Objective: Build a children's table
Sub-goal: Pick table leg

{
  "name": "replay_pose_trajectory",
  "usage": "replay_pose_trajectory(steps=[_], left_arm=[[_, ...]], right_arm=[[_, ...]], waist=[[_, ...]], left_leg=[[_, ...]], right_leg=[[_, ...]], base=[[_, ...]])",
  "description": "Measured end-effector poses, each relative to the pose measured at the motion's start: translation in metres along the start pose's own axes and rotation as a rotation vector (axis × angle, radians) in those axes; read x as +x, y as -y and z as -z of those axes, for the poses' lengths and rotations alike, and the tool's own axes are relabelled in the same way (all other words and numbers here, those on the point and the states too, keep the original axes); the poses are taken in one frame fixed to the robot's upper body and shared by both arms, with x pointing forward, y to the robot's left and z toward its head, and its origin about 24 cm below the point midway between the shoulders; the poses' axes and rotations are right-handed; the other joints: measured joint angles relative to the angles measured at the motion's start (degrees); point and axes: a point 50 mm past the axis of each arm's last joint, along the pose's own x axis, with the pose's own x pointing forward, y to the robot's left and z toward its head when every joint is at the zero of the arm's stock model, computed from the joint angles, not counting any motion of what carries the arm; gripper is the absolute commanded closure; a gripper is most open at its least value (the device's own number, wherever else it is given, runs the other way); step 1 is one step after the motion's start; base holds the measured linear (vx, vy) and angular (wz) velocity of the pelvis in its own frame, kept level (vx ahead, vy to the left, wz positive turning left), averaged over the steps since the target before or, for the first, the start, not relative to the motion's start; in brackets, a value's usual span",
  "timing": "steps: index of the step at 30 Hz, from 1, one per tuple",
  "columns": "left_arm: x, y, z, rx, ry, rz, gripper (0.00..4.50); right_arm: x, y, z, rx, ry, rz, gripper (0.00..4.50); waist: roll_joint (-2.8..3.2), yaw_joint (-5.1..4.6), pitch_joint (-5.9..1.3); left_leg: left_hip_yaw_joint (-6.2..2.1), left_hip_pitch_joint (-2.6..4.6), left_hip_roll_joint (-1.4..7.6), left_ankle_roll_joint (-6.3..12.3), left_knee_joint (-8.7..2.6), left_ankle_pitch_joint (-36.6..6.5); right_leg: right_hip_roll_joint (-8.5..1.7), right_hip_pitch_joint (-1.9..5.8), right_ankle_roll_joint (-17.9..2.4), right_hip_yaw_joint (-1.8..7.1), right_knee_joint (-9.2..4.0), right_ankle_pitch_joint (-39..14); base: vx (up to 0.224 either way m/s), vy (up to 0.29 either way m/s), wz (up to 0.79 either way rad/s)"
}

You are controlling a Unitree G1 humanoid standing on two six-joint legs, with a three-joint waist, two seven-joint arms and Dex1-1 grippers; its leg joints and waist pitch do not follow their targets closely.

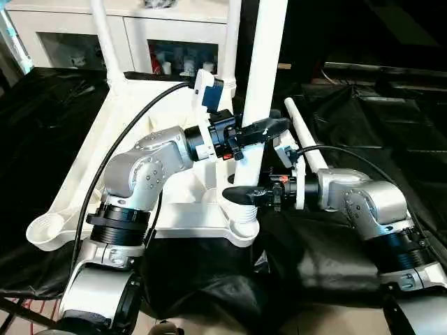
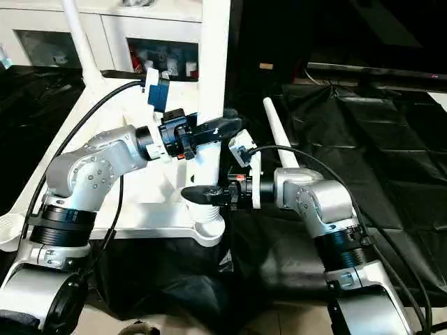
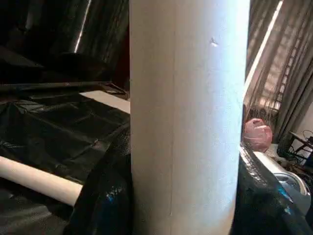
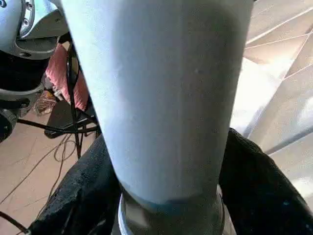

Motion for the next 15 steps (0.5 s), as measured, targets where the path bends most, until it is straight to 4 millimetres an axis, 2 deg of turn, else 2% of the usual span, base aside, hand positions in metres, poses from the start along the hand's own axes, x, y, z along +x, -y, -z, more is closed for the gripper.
replay_pose_trajectory(steps=[7, 15], left_arm=[[-0.0002, 0.0000, 0.0003, -0.001, -0.001, 0.001, 2.64], [-0.0013, -0.0001, 0.0016, -0.002, -0.004, -0.004, 2.64]], right_arm=[[0.0001, 0.0000, -0.0003, -0.004, 0.002, 0.000, 1.65], [0.0023, -0.0010, -0.0008, -0.009, 0.009, -0.013, 2.35]], waist=[[0.00, 0.01, 0.00], [0.00, 0.01, 0.00]], left_leg=[[0.00, 0.00, 0.00, 0.00, 0.00, 0.0], [0.00, 0.00, 0.00, 0.00, 0.00, 0.0]], right_leg=[[0.00, 0.00, 0.0, 0.00, 0.00, 0.0], [0.00, 0.00, 0.0, 0.00, 0.00, 0.0]], base=[[0.000, 0.000, 0.00], [0.000, 0.000, 0.00]])
